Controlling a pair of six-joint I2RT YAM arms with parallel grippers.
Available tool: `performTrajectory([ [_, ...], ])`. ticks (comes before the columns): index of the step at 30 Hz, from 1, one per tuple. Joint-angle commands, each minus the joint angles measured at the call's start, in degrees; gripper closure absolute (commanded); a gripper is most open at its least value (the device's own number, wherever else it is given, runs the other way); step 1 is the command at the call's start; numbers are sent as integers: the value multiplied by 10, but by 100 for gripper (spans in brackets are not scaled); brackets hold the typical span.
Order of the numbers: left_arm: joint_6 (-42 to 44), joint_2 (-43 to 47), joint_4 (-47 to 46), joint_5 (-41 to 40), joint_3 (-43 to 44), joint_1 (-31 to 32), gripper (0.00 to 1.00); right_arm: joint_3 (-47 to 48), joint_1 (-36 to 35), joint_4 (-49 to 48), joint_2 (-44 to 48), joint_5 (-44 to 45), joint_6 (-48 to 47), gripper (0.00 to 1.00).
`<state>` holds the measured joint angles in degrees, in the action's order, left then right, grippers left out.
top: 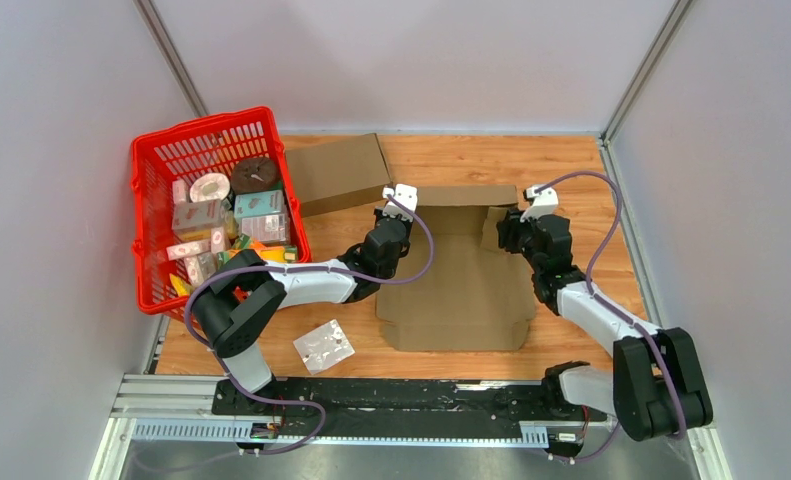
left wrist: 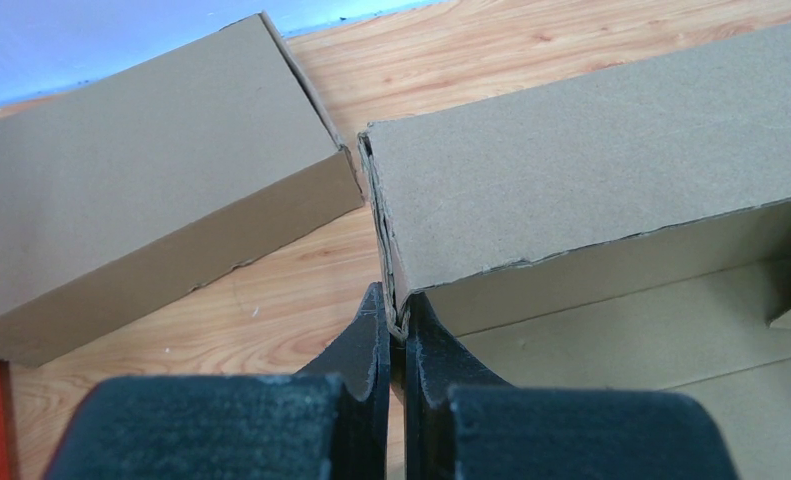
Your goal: Fold the paper box
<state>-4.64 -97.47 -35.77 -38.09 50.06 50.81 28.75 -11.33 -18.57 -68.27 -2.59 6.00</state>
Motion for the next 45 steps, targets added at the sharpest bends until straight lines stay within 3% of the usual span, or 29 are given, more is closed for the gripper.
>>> performTrajectory([
  [1,8,6,34,17,6,2,100,8,-20,-104,-26,101,30,58],
  [6,10,5,35,18,6,2,100,66,-50,-64,-83,154,13,58],
  [9,9,4,35,18,6,2,100,75,-52,-75,-95,174,12,64],
  [12,9,3,36,19,8,3,100,82,-62,-74,-103,192,12,89],
  [13,9,4,36,20,8,3,100,87,-67,-72,-106,238,16,100],
  [18,9,2,36,21,10,2,100,104,-98,-53,-121,334,38,100],
  [20,9,4,37,18,9,3,100,117,-105,-41,-134,335,59,79],
  [21,9,4,37,18,9,2,100,124,-106,-34,-151,339,66,74],
  [24,9,5,37,18,7,3,100,146,-106,-11,-176,351,89,76],
  [26,7,6,37,18,6,3,100,150,-109,6,-193,383,128,100],
  [27,7,6,37,17,7,3,100,167,-114,30,-201,463,155,100],
  [30,5,4,36,17,9,3,100,205,-148,143,-234,572,244,100],
  [35,-3,4,38,14,8,3,100,206,-178,222,-254,641,327,100],
  [39,-9,1,40,15,11,3,100,188,-177,195,-240,611,320,100],
  [41,-10,1,43,20,13,3,100,170,-172,160,-217,582,263,86],
  [42,-10,0,53,24,14,3,100,168,-169,163,-191,540,248,55],
  [44,-12,3,64,26,19,3,100,170,-153,221,-159,500,215,38],
  [45,-15,8,74,29,19,3,95,175,-148,253,-127,471,214,27],
])
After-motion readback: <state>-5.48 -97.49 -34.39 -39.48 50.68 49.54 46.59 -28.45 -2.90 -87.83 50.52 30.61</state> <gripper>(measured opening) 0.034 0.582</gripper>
